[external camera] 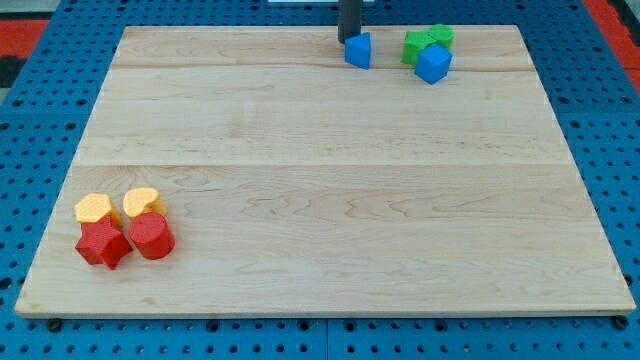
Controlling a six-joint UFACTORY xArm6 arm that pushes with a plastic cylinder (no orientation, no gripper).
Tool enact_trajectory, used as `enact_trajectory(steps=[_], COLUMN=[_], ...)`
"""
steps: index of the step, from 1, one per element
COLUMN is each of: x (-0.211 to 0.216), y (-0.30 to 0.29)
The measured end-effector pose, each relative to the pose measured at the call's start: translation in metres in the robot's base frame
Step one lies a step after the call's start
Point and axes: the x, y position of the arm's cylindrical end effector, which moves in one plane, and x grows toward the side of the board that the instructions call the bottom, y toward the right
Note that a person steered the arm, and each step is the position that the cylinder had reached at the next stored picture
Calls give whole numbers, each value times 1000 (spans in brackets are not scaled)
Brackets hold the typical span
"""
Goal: Move red star into red circle
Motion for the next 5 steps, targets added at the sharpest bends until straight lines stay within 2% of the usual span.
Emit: enact_trajectory(steps=[1,2,3,4,5], x=[2,69,172,215,218], y=[-28,-131,-221,-339,-342])
